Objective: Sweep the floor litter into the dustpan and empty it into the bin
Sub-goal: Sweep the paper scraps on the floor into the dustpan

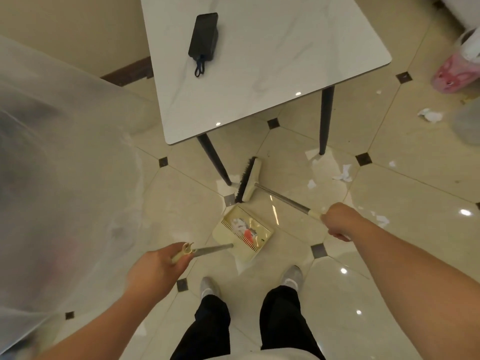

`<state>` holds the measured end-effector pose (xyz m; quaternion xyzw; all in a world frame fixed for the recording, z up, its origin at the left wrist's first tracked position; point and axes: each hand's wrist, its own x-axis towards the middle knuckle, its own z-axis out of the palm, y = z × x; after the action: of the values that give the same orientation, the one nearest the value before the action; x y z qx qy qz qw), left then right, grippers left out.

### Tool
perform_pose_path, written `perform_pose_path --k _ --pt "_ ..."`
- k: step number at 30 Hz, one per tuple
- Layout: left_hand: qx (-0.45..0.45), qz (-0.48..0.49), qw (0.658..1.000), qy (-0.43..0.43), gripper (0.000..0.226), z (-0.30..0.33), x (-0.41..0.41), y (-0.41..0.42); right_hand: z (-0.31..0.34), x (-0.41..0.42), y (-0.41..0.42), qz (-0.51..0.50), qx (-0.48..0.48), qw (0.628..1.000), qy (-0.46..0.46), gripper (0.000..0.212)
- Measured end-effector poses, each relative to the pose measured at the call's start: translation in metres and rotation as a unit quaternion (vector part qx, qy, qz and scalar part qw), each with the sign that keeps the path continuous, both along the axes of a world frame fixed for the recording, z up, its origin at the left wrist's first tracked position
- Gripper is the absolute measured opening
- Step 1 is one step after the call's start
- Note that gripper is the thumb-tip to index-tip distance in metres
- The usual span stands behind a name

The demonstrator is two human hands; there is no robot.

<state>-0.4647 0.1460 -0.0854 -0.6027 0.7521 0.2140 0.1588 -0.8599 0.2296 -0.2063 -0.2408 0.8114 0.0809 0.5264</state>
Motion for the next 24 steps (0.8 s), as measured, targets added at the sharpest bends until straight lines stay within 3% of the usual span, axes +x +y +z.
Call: perform_pose_path --k 4,11,16,21,23,24 --pt "0.008 0.001 1.000 0.005 0.061 -0.001 -0.018 0.000 0.003 -0.073 0.077 -0.116 -0.014 0.993 0.026 0.022" --pt "-0.009 -0.035 0.999 0.022 0.055 0.000 -0.056 -0.014 0.051 -0.125 0.155 -0.152 -0.011 0.986 0.060 0.027" --pt "-0.011 -0.044 0.999 0.029 0.038 0.003 -0.069 -0.021 0.050 -0.104 0.104 -0.159 -0.086 0.983 0.020 0.031" --pt "-0.028 -0.030 0.999 0.025 0.014 0.002 -0.071 -0.023 -0.002 -0.043 -0.026 -0.119 -0.104 0.987 -0.040 0.018" --pt "-0.041 -0.024 0.998 0.029 0.015 -0.003 -0.068 -0.024 -0.012 -0.013 -0.067 -0.044 -0.104 0.993 -0.040 0.027" --pt "-0.047 -0.022 0.998 0.031 0.021 -0.007 -0.066 -0.024 -0.023 -0.004 -0.082 -0.087 -0.112 0.987 -0.068 0.027"
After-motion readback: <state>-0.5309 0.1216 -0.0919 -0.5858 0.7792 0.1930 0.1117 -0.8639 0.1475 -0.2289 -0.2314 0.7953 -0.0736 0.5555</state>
